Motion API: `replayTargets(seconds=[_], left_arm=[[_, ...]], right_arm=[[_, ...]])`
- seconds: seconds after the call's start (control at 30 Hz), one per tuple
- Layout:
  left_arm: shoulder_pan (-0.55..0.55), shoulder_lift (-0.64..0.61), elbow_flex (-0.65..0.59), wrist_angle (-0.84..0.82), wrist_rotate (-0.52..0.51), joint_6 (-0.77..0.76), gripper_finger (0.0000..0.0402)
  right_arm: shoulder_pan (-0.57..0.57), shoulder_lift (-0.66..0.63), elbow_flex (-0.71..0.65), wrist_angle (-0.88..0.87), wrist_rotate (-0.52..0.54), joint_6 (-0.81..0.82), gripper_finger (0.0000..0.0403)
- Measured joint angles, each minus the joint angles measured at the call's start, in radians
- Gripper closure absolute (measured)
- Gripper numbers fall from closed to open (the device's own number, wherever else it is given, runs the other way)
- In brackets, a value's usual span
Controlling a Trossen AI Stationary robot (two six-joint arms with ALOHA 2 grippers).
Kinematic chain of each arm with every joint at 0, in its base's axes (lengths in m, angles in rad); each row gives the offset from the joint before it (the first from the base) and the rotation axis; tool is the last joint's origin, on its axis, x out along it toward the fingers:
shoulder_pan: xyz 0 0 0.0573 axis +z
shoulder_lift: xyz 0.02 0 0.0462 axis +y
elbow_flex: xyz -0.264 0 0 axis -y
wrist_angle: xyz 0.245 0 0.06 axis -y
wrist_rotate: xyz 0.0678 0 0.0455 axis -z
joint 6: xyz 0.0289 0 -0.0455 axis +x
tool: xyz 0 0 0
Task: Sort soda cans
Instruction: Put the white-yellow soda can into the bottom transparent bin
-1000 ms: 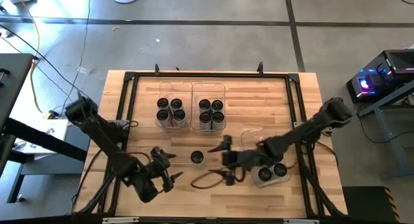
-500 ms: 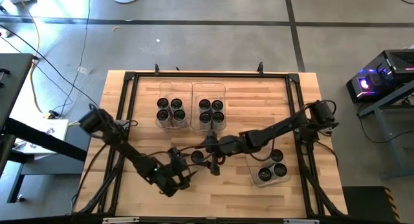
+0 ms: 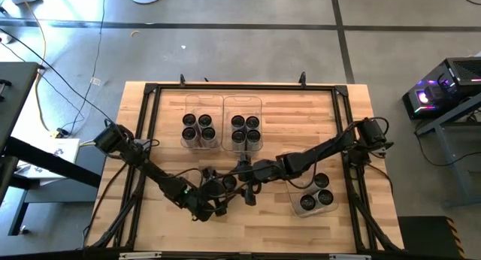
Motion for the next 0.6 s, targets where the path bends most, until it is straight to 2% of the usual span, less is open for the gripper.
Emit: replayTargets(seconds=[0.1,0.2,0.3,0.6], left_arm=[[0.0,0.0,0.0,0.049,-0.002,0.023,0.003],[-0.005,0.0,0.0,0.096,-0.035,0.045,0.003],[-0.023,-0.009,0.006,0.094,-0.073,0.043,0.003],[-0.108,-0.041,0.006,0.049,-0.224,-0.008,0.003]], right_arm=[[0.0,0.0,0.0,-0.002,0.0,-0.002,0.0163],[0.006,-0.007,0.0,-0.012,0.014,-0.001,0.0165],[0.021,-0.047,0.0,-0.098,0.07,0.008,0.0165],[0.108,-0.332,-0.001,-0.473,0.288,0.071,0.0165]])
